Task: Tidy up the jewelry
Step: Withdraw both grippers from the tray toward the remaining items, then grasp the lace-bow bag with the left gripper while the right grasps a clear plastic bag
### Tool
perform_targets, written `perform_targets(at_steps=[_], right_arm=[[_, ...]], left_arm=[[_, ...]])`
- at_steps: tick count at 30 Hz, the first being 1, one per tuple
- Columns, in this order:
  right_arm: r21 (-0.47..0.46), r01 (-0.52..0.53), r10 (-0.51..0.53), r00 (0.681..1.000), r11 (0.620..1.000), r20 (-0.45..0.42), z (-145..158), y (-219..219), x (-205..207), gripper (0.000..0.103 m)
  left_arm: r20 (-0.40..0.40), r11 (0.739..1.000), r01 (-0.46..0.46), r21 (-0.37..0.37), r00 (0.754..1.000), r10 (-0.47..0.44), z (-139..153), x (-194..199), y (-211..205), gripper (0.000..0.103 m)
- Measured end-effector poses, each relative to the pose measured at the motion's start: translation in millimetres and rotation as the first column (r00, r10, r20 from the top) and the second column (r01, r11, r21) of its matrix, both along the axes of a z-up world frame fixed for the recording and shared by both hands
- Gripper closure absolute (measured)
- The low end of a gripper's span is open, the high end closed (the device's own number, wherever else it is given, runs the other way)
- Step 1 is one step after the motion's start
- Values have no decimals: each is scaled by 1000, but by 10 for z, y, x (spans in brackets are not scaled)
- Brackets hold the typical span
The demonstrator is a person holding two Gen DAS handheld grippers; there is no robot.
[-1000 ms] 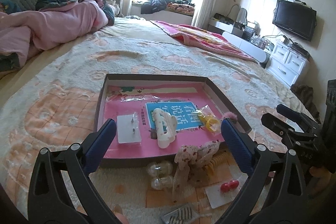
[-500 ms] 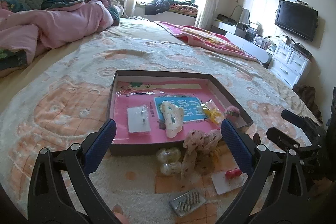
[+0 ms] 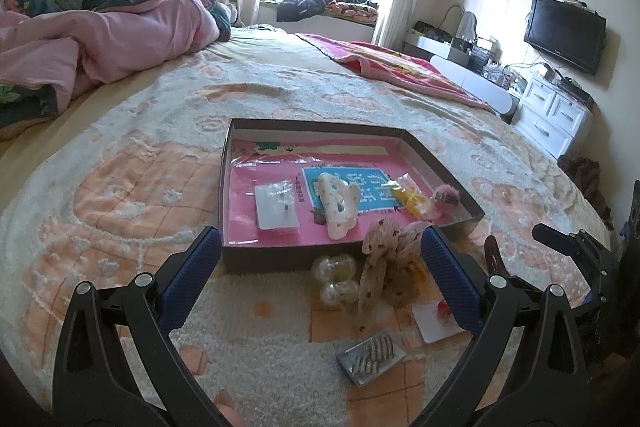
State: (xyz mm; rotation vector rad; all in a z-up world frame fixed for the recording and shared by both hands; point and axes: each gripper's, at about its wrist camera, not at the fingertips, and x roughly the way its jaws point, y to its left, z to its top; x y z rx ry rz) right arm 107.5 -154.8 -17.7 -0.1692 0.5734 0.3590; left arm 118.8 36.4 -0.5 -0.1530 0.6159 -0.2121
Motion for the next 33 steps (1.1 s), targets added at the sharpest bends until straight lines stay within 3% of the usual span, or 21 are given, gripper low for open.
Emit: perform_targets(at_steps=[16, 25, 33], right_arm=[[-99, -56, 54, 998, 994, -28, -246, 172, -156, 10], [-169, -88, 79, 995, 982, -57, -444, 288, -100, 10], [-207, -113, 97, 992, 972, -83, -570, 383, -31, 10]], left_arm=[[-67, 996, 87, 29, 994, -85, -202, 8, -150, 12], [-171, 987, 158, -7, 973, -157, -462, 92, -253, 39], [-215, 979, 199, -42, 955, -203, -577, 140, -322, 52]])
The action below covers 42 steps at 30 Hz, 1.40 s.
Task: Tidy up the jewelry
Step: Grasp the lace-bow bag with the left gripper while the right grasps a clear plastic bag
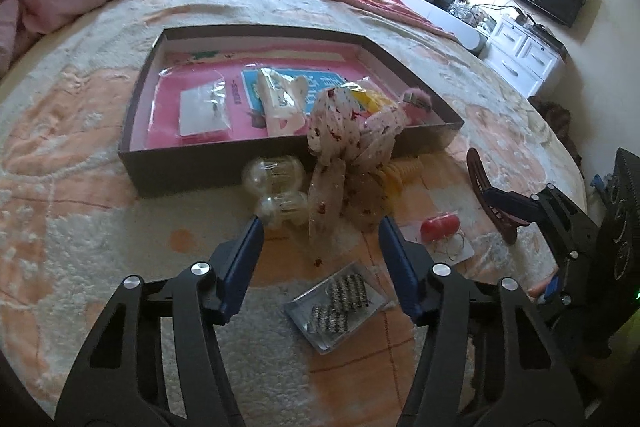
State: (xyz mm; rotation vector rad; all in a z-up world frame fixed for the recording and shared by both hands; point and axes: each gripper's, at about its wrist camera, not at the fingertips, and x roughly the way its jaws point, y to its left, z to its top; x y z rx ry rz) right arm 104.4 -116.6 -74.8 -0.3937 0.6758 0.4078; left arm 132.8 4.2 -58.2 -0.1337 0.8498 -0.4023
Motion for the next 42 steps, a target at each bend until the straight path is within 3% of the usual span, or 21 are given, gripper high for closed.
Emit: perform_targets(at_steps=[2, 6, 9, 12, 19, 24, 26, 27, 28, 36, 42], right_arm=[[-4, -6, 6, 1000, 1000, -1, -18, 11, 13, 10], [-9, -14, 14, 1000, 1000, 1, -31, 32, 53, 10], [-12, -20, 20, 1000, 1000, 5, -31, 49, 112, 10], [-13, -26, 26, 1000, 1000, -1, -44, 59, 152, 11], [12, -54, 54, 998, 998, -38, -51, 64, 139, 38], [8, -50, 50, 998, 999, -32, -39, 59, 114, 50], [6, -49, 49, 998, 999, -31, -38, 57, 100, 54], [4, -52, 52, 998, 999, -28, -31, 51, 89, 65], [3, -57, 57, 998, 998, -33, -38, 47, 75, 68], [-52, -87, 88, 996, 995, 11, -25, 52, -43, 79], [-2, -59, 59, 998, 998, 16, 57, -80, -51, 84]], left_arm=[[-9, 1000, -1, -2, 1000, 1, -15, 6, 14, 53], [-40, 1000, -6, -11, 999, 5, -32, 8, 38, 66], [-46, 1000, 1, -19, 999, -2, -22, 2, 43, 68], [-55, 1000, 13, -23, 998, -14, -39, 1, 22, 79], [-62, 1000, 21, -24, 998, -22, -76, 31, -31, 81], [-77, 999, 19, -42, 997, -22, -110, 68, -39, 82], [-76, 999, 17, -46, 997, -20, -110, 75, -39, 88], [-71, 999, 15, -43, 997, -18, -104, 75, -46, 94], [-63, 999, 14, -44, 998, -17, -91, 70, -48, 99], [29, 999, 29, -31, 999, -28, 93, -38, -74, 103], [88, 999, 14, -32, 996, -11, 260, -58, -34, 103]])
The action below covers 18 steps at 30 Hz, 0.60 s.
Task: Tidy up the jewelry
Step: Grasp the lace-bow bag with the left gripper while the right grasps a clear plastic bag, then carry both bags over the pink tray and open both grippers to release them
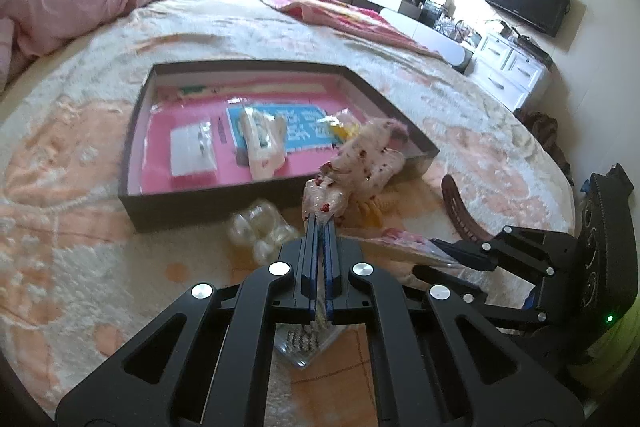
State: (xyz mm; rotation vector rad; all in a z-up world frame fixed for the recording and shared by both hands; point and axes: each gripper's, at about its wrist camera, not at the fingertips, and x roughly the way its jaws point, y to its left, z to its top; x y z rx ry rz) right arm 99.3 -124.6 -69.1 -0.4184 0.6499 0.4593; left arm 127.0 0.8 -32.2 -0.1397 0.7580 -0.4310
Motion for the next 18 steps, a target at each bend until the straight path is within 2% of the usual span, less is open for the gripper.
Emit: perform_targets(at_steps=[12, 18], right_arm=[[68, 32, -32, 999, 997, -12, 75, -94, 57, 90], [132, 35, -40, 999, 991, 34, 216, -161, 41, 92]], left_arm=[[58, 996, -85, -23, 995, 87, 162, 35, 238, 103], [93, 992, -120, -33, 988, 122, 285, 44, 353, 103]])
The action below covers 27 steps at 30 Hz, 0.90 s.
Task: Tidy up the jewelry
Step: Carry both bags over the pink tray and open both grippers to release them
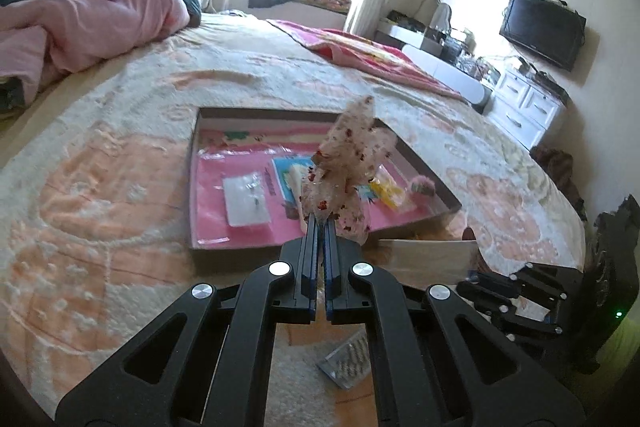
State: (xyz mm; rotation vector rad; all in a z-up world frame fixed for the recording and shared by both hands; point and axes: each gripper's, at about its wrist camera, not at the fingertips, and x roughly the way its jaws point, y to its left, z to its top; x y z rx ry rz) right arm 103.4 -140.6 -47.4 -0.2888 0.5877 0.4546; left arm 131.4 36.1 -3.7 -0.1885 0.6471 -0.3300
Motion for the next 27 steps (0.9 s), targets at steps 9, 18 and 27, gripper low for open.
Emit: perform_targets(at_steps=[9, 18, 27], right_arm=[[34, 22, -24, 997, 999, 67, 221, 3, 92, 92], [41, 48, -53, 992, 998, 114, 402, 18, 389, 92], [42, 74, -78, 989, 996, 122, 441, 66, 610, 92]], left_arm=[[11, 998, -63, -3, 998, 63, 47, 85, 173, 103], [25, 996, -86, 22, 996, 86, 59, 180, 214, 103], [33, 996, -83, 42, 996, 82, 70, 349, 171, 103]])
